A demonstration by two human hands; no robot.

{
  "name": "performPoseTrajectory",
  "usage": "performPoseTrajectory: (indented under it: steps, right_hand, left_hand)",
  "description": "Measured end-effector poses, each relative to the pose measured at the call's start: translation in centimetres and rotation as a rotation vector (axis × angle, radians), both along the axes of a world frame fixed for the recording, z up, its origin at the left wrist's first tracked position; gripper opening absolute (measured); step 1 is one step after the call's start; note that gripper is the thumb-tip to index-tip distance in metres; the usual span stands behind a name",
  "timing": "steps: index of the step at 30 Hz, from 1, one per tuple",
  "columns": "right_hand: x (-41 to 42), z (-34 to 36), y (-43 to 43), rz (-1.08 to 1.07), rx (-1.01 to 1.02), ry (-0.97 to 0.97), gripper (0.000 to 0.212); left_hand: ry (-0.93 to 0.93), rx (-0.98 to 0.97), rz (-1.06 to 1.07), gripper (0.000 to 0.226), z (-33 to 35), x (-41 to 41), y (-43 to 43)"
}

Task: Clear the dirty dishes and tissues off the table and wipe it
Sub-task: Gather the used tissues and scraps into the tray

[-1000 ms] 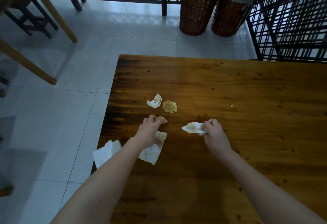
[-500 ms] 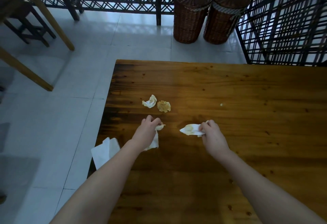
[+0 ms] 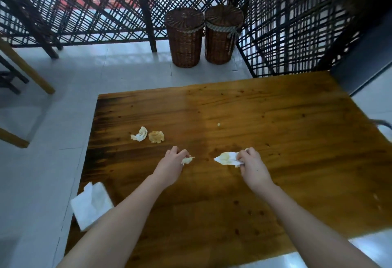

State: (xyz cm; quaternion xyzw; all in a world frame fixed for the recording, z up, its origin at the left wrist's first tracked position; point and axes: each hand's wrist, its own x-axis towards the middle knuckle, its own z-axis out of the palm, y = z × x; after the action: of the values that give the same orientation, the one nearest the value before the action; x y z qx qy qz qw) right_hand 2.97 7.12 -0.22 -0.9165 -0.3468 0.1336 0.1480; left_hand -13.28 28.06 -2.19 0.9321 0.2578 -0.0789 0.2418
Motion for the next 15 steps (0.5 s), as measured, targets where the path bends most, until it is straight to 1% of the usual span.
performPoseTrajectory:
  steps: [9,15]
  right_hand:
    - [5.4,1.2,-16.1,-0.107,0.041,-0.028,0.025]
    - [8.9,0.8,-26.8,-0.219,0.053,-0.038,0.028]
  left_hand:
    - [-0.104,-0.005,-0.189,0.038,0.8,9.0,-14.0]
    - [-0.112,-0.017,-0.28,0.037,0.9,14.7,-23.9]
